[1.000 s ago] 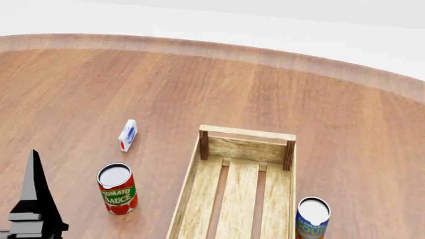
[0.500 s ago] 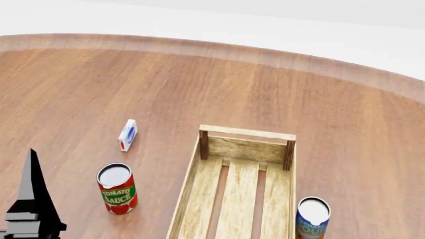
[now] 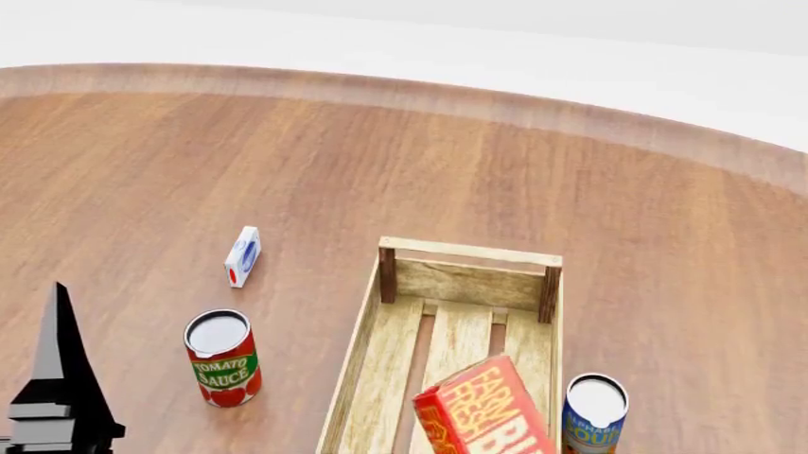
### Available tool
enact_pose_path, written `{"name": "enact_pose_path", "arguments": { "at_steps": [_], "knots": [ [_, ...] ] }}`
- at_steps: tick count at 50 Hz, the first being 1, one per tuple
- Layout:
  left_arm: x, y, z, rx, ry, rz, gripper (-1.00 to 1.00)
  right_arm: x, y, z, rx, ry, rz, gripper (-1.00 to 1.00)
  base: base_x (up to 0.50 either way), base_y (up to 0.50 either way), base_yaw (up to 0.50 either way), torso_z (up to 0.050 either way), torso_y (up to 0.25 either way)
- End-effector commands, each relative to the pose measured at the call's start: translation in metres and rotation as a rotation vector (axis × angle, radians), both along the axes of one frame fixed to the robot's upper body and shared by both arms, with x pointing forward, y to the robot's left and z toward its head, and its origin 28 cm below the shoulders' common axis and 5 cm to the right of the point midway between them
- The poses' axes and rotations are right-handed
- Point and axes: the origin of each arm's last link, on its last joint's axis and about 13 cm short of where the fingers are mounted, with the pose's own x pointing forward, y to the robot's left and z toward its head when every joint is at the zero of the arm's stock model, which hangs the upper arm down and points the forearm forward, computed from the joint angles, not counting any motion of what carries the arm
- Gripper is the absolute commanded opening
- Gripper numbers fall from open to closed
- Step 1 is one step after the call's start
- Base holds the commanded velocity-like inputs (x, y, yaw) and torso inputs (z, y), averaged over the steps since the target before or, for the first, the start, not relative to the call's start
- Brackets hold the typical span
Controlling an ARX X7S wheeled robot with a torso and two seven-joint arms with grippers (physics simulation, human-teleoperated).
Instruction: Pick up the butter and put it in the tray.
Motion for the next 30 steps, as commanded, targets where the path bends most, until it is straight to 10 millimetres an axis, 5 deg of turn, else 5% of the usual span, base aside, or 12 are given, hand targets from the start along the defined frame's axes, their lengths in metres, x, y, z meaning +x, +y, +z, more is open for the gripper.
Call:
{"name": "enact_pose_path", "arguments": {
  "at_steps": [1, 30],
  "knots": [
    [0.0, 0.001, 0.0, -0.002, 0.0, 0.002, 1.0, 0.043, 0.02, 0.013, 0.074, -0.12, -0.055, -1.0, 0.0, 0.0, 0.0, 0.0, 0.0],
    [0.0, 0.001, 0.001, -0.005, -0.006, -0.003, 1.0, 0.105, 0.059, 0.017, 0.272, -0.174, -0.42, -1.0, 0.0, 0.0, 0.0, 0.001, 0.001]
  ]
}}
